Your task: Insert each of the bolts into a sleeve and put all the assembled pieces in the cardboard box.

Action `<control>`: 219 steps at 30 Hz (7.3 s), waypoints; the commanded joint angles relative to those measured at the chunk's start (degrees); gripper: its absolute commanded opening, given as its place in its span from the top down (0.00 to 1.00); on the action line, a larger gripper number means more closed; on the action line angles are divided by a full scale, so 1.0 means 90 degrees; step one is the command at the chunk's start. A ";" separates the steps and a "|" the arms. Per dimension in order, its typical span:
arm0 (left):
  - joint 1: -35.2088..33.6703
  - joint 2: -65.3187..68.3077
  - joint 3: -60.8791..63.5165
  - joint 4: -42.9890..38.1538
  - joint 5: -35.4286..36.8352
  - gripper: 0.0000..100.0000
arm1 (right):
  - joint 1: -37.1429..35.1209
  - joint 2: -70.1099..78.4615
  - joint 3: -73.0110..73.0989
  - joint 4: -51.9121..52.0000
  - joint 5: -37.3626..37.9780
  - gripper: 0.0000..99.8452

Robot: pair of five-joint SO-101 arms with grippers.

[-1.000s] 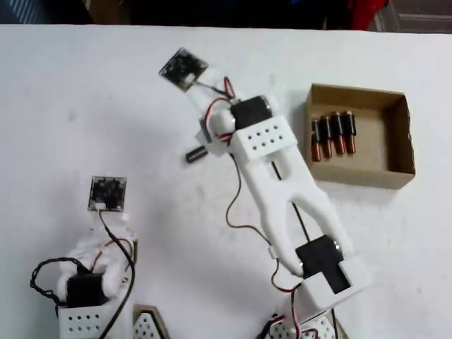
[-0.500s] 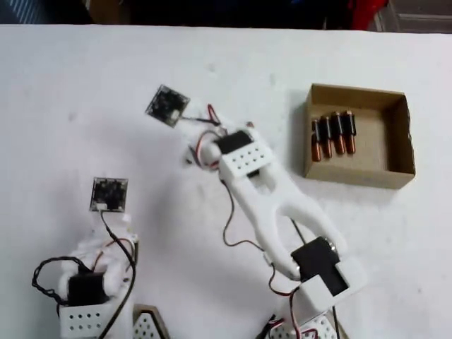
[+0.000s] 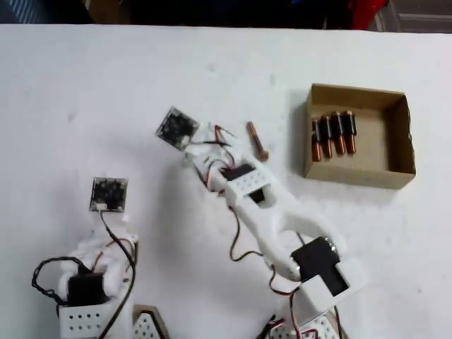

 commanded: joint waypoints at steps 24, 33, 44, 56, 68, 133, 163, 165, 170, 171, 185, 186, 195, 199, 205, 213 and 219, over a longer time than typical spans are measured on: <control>-0.0083 -0.0024 -0.0029 -0.0156 -0.0078 0.98 | 0.0005 0.1353 -0.1348 -0.0210 0.0029 0.98; -0.0083 -0.0024 -0.0029 -0.0166 -0.0078 0.98 | 0.0532 0.2125 -0.1836 -0.0151 0.0039 0.98; -0.0073 -0.0024 -0.0029 -0.0166 -0.0078 0.98 | 0.0591 0.1861 -0.1827 0.1109 0.0029 0.98; -0.0073 -0.0024 -0.0029 -0.0176 -0.0078 0.98 | 0.0386 0.0777 -0.1836 0.2711 0.0088 0.97; -0.0073 -0.0024 -0.0029 -0.0176 -0.0078 0.98 | -0.0376 0.0415 -0.1836 0.4068 0.2227 0.84; -0.0083 -0.0024 0.0049 -0.0293 -0.0449 0.98 | 0.0562 0.2740 -0.7482 0.8698 -0.0742 0.98; -0.0063 -0.0024 0.0049 -0.0293 -0.0430 0.98 | 0.0864 0.4537 -0.7590 0.8249 -0.3263 0.98; -0.0063 -0.0024 0.0049 -0.0303 -0.0430 0.98 | 0.0874 0.4537 -0.7590 0.8259 -0.3263 0.97; -0.0063 -0.0024 0.0049 -0.0303 -0.0430 0.98 | 0.0904 0.4527 -0.7600 0.8327 -0.3243 0.90; -0.0063 -0.0024 0.0049 -0.0303 -0.0430 0.98 | 0.0884 0.4527 -0.7600 0.8366 -0.3233 0.90; -0.0054 -0.0024 0.0049 -0.0303 -0.0440 0.98 | 0.0904 0.4342 -0.7590 0.8571 -0.3214 0.99; -0.0054 -0.0024 0.0049 -0.0303 -0.0440 0.98 | 0.0923 0.4313 -0.7609 0.8659 -0.3214 0.98; -0.0054 -0.0024 0.0049 -0.0342 -0.0449 0.98 | 0.1363 0.3228 -0.7805 0.9470 -0.3223 0.98; -0.0054 -0.0024 0.0147 -0.0596 -0.0430 0.98 | 0.1382 0.2291 -0.7805 0.9939 -0.3214 0.98; -0.0054 -0.0024 0.0147 -0.0576 -0.0430 0.98 | 0.1382 0.0454 -0.7756 1.0632 -0.3204 0.98; -0.0054 -0.0024 0.0147 -0.0606 -0.0440 0.98 | 0.1480 -0.2125 -0.6388 1.0730 -0.3194 0.98; -0.0054 -0.0024 0.0137 -0.0625 -0.0469 0.98 | 0.1490 -0.3980 -0.4737 1.0291 -0.3194 0.98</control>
